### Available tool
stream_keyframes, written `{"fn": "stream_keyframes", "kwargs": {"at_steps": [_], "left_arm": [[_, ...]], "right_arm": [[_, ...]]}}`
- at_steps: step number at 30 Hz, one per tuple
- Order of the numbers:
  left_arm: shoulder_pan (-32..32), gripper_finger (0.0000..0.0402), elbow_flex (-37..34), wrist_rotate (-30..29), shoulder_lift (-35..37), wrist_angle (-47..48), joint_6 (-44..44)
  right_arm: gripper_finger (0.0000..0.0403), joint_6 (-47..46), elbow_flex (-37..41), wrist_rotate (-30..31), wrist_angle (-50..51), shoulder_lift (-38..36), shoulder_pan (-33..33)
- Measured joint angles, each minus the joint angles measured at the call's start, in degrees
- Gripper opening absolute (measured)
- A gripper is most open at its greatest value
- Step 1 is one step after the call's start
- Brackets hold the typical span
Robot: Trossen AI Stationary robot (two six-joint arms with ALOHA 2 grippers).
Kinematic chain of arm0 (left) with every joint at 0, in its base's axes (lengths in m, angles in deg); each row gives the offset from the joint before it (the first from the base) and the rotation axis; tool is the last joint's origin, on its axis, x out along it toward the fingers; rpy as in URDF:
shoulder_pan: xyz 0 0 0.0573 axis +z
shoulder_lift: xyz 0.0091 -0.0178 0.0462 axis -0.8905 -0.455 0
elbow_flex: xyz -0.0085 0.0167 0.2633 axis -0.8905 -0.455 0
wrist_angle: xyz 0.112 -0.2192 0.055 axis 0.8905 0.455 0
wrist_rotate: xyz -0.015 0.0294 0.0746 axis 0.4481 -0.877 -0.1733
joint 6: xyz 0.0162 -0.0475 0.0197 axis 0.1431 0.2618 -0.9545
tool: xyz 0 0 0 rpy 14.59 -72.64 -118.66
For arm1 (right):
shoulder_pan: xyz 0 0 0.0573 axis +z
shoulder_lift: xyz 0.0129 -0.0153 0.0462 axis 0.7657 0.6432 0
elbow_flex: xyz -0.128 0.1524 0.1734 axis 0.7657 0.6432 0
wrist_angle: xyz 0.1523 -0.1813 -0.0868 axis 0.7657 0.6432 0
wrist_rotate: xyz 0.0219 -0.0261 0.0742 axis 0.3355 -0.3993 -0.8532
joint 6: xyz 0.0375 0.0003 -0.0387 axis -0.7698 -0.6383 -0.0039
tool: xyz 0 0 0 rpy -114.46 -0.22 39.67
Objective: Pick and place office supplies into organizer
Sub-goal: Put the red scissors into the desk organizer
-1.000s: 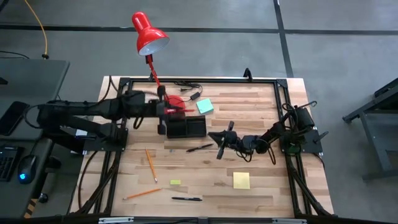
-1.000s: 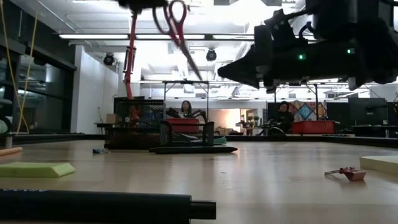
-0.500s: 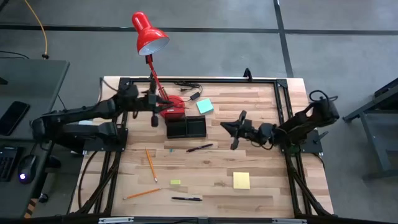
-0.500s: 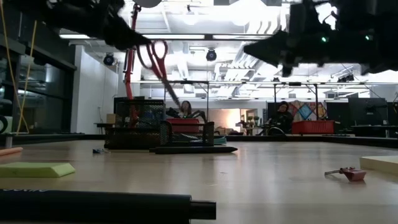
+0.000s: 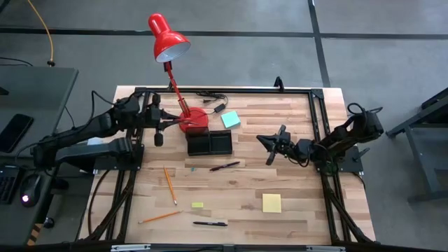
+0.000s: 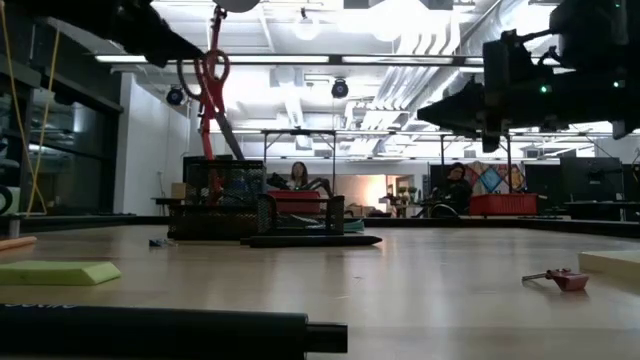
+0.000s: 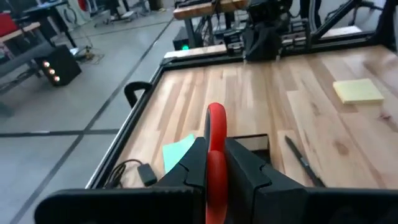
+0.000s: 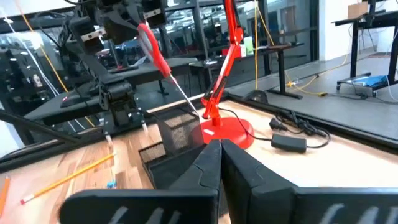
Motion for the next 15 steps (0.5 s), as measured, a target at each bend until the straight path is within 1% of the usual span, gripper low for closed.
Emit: {"fn": "stream_keyframes", "kwargs": {"at_steps": [2,7,10,12,15], "left_arm": [[-0.02,0.0019,0.00,0.09,-0.10,0.49,-0.01],[0.00,0.0019,0.00,-0.70,-1.36,6.59,-1.40],[-0.02,0.0019,0.00,-1.20,-1.77,6.45,-1.32],[0.00,0.0019,0.00,-1.02,-1.63,4.69,-1.14],[0.00,0.0019,0.01,-2.30,-0.45,2.79,-1.51]], "right_arm": [[0.0000,0.47,-0.68,0.00,0.50,0.00,0.01],[0.0000,1.49,-2.10,0.00,2.19,0.00,0.00],[0.0000,1.51,-2.32,0.01,2.73,0.00,-0.06],[0.0000,1.32,-2.22,0.00,3.20,0.02,-0.07],[0.0000,0.06,-2.19,0.01,4.71,0.02,-0.07]]}}
